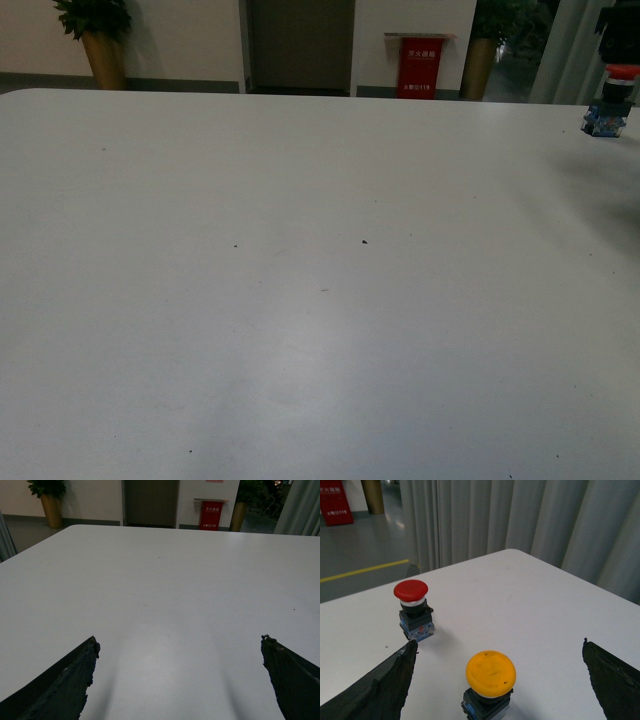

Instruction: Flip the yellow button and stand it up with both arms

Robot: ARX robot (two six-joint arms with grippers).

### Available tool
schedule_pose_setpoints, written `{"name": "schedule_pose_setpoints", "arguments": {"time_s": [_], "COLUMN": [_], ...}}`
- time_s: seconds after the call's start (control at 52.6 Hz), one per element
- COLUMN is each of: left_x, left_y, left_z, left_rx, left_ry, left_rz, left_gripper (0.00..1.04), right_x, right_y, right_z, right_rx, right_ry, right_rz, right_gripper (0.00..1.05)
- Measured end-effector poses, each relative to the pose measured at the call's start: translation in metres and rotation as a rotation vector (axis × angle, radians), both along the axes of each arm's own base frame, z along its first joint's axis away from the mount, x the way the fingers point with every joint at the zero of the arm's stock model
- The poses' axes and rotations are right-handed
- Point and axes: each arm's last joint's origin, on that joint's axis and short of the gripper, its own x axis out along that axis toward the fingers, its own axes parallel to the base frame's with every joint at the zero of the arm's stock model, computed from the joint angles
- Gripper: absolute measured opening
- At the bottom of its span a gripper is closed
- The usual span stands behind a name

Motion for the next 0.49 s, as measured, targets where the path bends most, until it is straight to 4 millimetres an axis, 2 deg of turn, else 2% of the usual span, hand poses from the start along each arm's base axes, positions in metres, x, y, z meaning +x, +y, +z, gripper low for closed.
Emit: {"name": "schedule_pose_setpoints", "arguments": {"time_s": [0.19, 0.285, 0.494], "left_x": [0.0, 0.0, 0.0], "left_y": [0.0, 0.0, 0.0], "left_z": [0.0, 0.0, 0.0], "left_rx": [0.0, 0.0, 0.0], "left_ry": [0.0, 0.0, 0.0], "left_rz": [0.0, 0.0, 0.0], "left_gripper": [0.98, 0.98, 0.98], "right_x": [-0.032, -0.054, -0.092], "right_y": [-0.002, 0.0, 0.007], "right_z": [0.035, 0.053, 0.068], "right_rx": [0.065, 0.119, 0.25], "right_ry": [-0.037, -0.076, -0.037], "right_rz": [0.093, 0.167, 0.356], "right_gripper": [0.97, 0.97, 0.97]}}
